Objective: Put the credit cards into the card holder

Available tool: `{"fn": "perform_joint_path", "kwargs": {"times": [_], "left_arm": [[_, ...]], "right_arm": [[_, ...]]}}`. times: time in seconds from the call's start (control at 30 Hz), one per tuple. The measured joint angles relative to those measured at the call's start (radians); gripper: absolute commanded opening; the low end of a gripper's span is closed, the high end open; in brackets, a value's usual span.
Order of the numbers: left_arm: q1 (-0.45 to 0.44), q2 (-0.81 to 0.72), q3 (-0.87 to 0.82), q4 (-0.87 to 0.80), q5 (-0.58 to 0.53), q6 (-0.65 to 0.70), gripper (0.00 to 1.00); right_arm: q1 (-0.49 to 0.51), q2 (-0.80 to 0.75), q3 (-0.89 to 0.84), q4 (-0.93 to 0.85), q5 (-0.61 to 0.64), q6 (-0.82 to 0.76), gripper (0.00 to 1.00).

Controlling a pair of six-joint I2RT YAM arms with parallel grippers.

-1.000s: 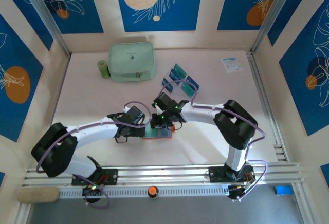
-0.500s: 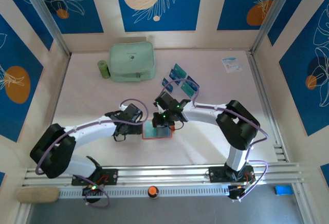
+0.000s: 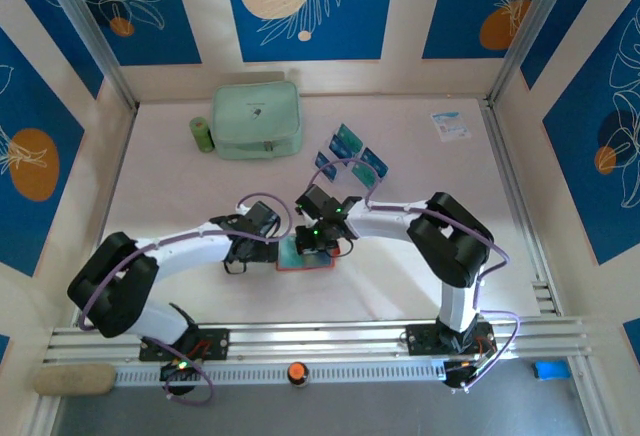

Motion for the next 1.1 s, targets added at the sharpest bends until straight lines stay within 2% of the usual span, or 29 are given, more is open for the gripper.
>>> {"fn": "perform_joint_path", "kwargs": {"times": [0.5,0.83,1.1], "left_arm": [[0.002,-0.006,0.001,-0.005,-0.003,0.000,1.00],[0.002,-0.143,-0.003,-0.034,-0.086,-0.029,1.00],[0.002,-0.136,-0.003,-0.037,-0.090,-0.029,1.00]], "right_arm": [[0.013,0.017,0.034,-0.034,0.018,0.000,0.00],[-0.011,-0.036,0.034,-0.048,0.023,-0.007,0.00],[-0.030,-0.039,0.034,-0.053,0.023,-0.011,0.00]]}}
